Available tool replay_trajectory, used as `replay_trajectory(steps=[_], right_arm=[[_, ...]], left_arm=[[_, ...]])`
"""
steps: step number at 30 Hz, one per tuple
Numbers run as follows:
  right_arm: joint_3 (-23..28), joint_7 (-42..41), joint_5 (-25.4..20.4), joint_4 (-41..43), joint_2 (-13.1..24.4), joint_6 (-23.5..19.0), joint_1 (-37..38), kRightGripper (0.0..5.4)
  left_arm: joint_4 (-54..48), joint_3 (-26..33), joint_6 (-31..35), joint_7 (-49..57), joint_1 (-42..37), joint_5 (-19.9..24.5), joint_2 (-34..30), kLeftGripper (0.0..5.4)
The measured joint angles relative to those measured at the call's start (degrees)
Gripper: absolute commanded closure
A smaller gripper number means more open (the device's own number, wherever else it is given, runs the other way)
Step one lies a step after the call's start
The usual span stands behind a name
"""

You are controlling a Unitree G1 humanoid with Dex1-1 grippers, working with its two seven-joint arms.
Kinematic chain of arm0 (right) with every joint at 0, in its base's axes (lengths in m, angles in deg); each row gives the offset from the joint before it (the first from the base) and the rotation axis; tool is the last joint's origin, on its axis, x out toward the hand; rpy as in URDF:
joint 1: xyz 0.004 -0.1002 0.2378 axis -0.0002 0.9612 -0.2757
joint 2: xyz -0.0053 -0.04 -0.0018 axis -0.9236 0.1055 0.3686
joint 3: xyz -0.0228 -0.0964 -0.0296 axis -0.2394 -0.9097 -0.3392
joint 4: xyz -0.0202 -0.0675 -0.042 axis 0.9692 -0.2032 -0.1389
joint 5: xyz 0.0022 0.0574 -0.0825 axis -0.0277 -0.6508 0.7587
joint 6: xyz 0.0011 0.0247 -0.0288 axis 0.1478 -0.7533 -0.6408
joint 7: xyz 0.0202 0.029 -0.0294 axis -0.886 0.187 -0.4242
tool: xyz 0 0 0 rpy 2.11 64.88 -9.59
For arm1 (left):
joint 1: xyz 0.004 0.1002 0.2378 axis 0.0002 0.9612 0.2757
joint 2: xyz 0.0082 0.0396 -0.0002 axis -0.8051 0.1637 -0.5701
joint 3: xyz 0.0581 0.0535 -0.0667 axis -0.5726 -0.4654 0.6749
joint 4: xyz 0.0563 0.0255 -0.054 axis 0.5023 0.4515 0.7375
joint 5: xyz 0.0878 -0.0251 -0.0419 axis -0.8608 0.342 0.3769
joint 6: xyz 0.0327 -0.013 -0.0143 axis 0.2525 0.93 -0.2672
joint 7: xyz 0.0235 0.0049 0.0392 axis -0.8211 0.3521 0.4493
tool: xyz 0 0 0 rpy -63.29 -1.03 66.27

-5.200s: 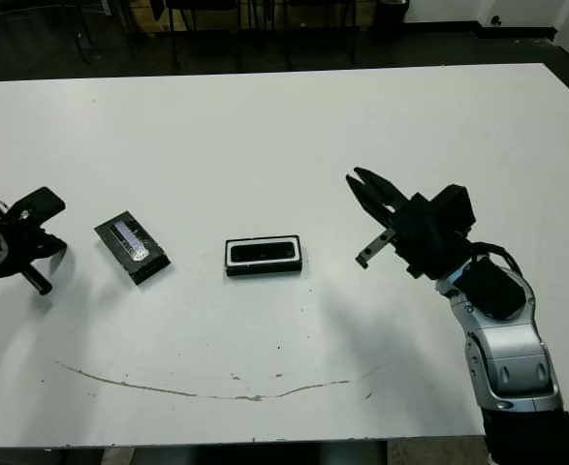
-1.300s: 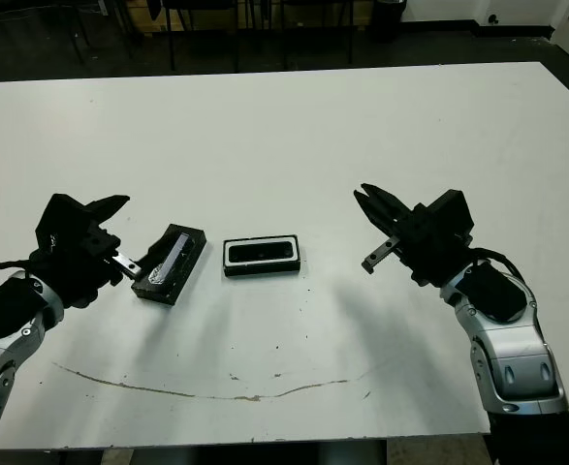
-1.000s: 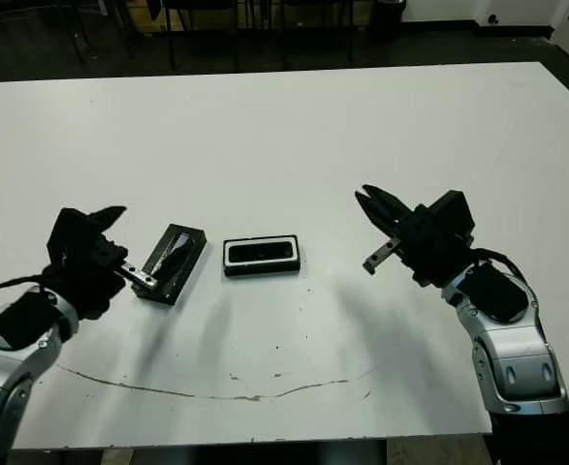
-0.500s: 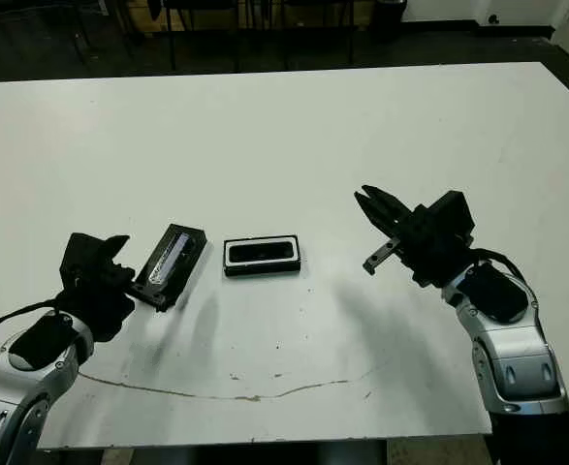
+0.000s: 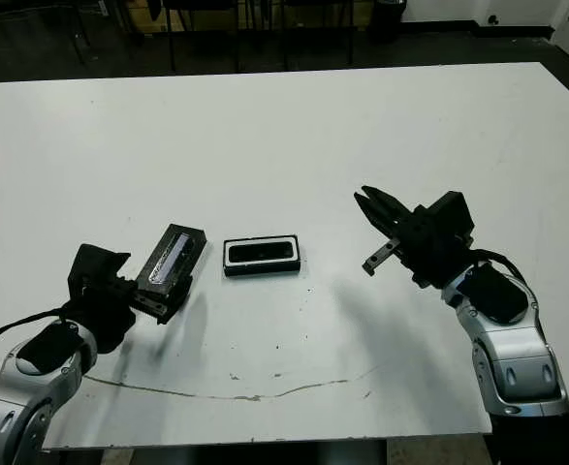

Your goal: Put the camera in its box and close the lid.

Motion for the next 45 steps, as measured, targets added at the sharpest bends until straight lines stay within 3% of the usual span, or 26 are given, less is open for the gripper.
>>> replay_trajectory(steps=[7, 12, 18, 29, 35, 45], right_arm=[[0.0, 0.0, 0.0, 0.1, 0.0, 0.0, 0.6, 5.40], [0.0, 0.1, 0.6, 0.6, 0.0, 0.0, 1.0, 5.40], [0.0, 0.1, 0.8, 0.8, 0.0, 0.4, 1.2, 5.40], [0.0, 0.1, 0.7, 1.9, 0.0, -0.7, 1.5, 5.40], [0.0, 0.2, 0.8, 2.1, 0.0, -0.7, 1.6, 5.40], [0.0, 0.9, 1.2, 2.3, 0.0, -0.7, 2.1, 5.40]], left_arm=[[1.9, 0.1, -0.2, 0.5, 0.1, 0.2, 0.2, 0.02], [4.2, 4.4, 0.6, -1.1, 0.2, 7.1, 4.5, 0.02], [4.4, 5.7, -0.1, -2.9, 0.6, 11.4, 5.7, 0.83], [6.4, 2.1, -7.5, -10.3, 1.8, 11.3, -1.0, 2.76], [6.1, 1.9, -7.7, -10.4, 1.9, 11.1, -1.8, 2.87], [5.9, 0.9, -13.7, -8.5, 2.9, 5.2, -3.4, 2.87]])
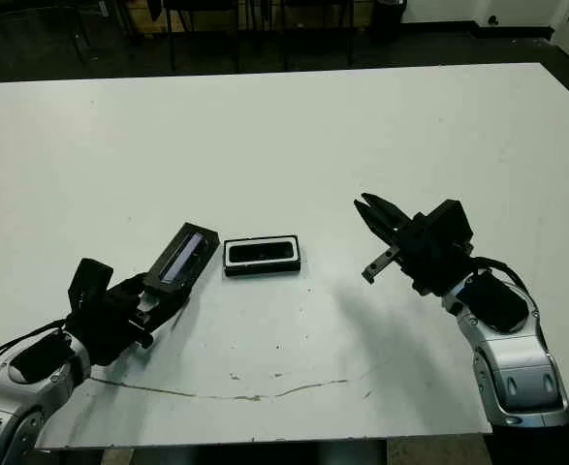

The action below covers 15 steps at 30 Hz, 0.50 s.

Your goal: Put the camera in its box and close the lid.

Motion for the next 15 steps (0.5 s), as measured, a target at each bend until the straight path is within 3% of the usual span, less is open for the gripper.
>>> replay_trajectory(steps=[4, 8, 15], right_arm=[[0.0, 0.3, 0.1, 0.2, 0.0, -0.2, 0.1, 5.40], [0.0, 0.3, 0.0, 0.2, 0.0, -0.5, 0.2, 5.40], [0.0, 0.2, -0.1, -1.4, -0.1, 0.7, -0.2, 5.40]], left_arm=[[0.2, 0.4, -5.4, -0.2, 0.0, -0.9, 0.0, 2.87], [0.3, 4.5, -9.6, -0.1, -1.7, -0.7, -0.1, 2.87], [5.8, 11.1, -12.8, -6.3, -13.3, 3.2, -5.1, 2.87]])
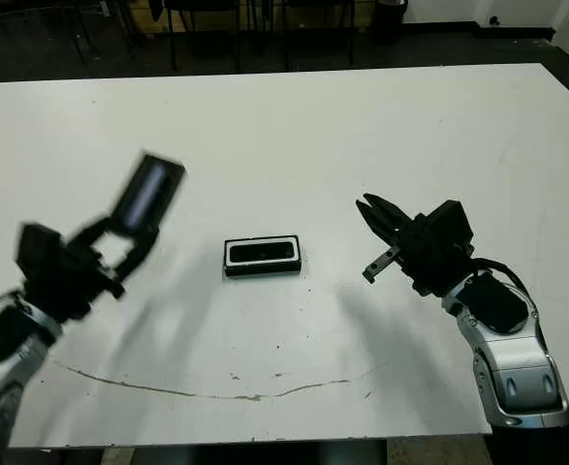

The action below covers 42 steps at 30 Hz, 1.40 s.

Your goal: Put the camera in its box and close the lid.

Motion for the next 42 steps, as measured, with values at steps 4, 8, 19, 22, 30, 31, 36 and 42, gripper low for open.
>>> replay_trajectory(steps=[4, 8, 19, 22, 30, 31, 36, 42], right_arm=[[0.1, -0.1, -0.3, -1.1, 0.0, 0.2, -0.8, 5.40], [0.3, -0.1, -0.5, -1.9, 0.0, 0.7, -1.3, 5.40], [0.3, -0.1, -0.5, -3.3, -0.2, 1.7, -1.9, 5.40], [0.3, -0.1, -0.6, -3.8, -0.2, 2.0, -2.0, 5.40], [0.3, -0.6, -0.6, -4.7, -0.2, 2.5, -2.2, 5.40], [0.3, -0.6, -0.6, -4.7, -0.2, 2.5, -2.2, 5.40], [0.3, -0.9, -0.6, -5.3, -0.2, 2.6, -2.3, 5.40], [0.3, -0.9, -0.6, -5.2, -0.2, 2.6, -2.3, 5.40]], left_arm=[[11.6, -1.5, -2.5, -15.4, -9.9, 3.2, -7.1, 2.87], [24.9, -6.6, -4.5, -29.1, -20.4, 3.1, -11.0, 2.87], [59.2, -15.8, -9.5, -53.7, -39.9, 1.4, -5.9, 2.87], [64.3, -14.7, -11.3, -55.2, -41.3, 1.7, -3.6, 2.87], [70.1, -11.4, -14.9, -56.7, -41.8, 1.9, -0.3, 2.87], [70.8, -11.4, -15.4, -57.1, -41.9, 1.7, 0.1, 2.87], [75.0, -12.6, -19.4, -58.1, -43.3, -1.7, 1.5, 2.87], [80.8, -15.1, -21.4, -59.0, -44.3, -6.8, 3.2, 2.87]])
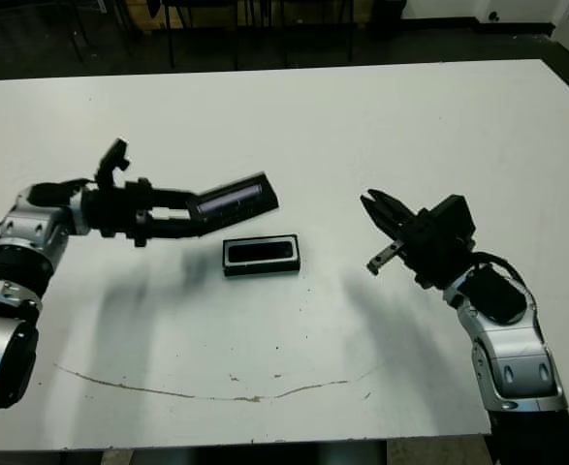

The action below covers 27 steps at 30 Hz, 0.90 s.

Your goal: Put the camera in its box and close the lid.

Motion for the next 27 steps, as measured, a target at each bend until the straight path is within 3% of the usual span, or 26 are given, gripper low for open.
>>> replay_trajectory(steps=[10, 27], right_arm=[[0.0, 0.0, 0.0, 0.0, 0.0, 0.4, 0.0, 5.40], [0.0, -0.1, 0.0, 0.2, 0.0, 0.2, 0.7, 5.40]], left_arm=[[3.6, -3.4, -0.2, -0.2, -3.1, -6.2, 1.2, 2.87], [2.5, -5.6, -1.1, -4.0, -3.6, -8.2, 2.3, 2.87]])
